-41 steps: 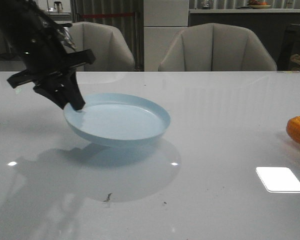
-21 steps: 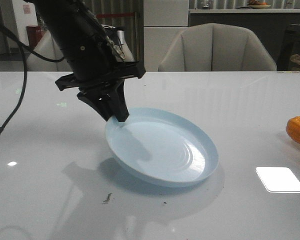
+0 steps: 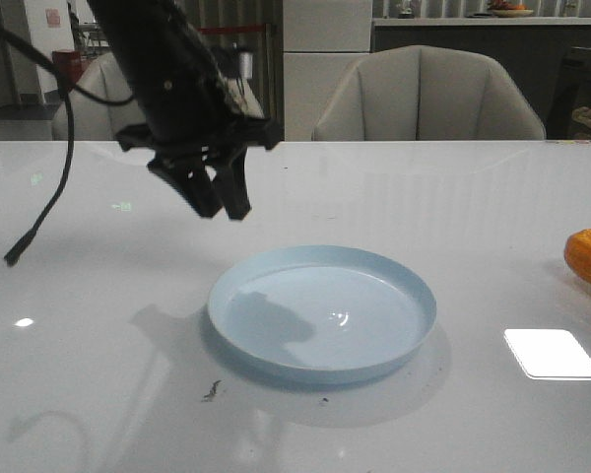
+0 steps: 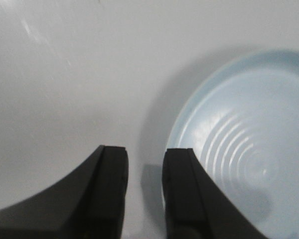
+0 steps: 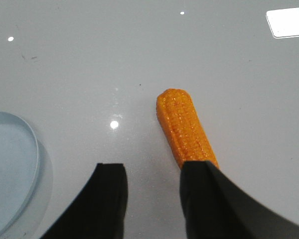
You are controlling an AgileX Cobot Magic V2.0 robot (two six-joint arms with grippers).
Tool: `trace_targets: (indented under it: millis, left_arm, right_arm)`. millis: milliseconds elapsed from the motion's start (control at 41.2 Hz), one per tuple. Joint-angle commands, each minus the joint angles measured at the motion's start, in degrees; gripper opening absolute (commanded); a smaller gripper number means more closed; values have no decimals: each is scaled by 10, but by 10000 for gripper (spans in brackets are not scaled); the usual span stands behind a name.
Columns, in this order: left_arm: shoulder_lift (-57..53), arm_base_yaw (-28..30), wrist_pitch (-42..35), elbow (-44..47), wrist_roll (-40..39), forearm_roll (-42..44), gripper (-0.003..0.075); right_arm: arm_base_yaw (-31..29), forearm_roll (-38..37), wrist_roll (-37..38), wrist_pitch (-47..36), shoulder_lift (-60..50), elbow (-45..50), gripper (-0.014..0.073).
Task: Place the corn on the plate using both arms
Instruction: 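Lift the left gripper away from the plate and withdraw it, then lower the right gripper onto the orange corn cob and grasp it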
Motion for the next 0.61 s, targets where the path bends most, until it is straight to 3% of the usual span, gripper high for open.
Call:
trace_targets:
  millis: [0,170,364,485,582]
  left_arm:
    - [-59,18,-21,-71,-4,-5,284]
    - [-106,55,-58,-115,-4,-3,284]
    - [-186,105,-43,-109,-4,87,284]
    - [-247,156,-60,-66,-4,115,284]
    - [-306,195,-117,14,-4,115,284]
  right_arm:
    - [-1,-4,1,-34,-3,-20,388]
    - [-1,-4,1,-17,-3,-20,393]
    - [-1,-10,0,-13,-3,-22,468]
    - [-3,-51,0,-2,15,-51,499]
    - [-18,-53,0,58,58,-105,499]
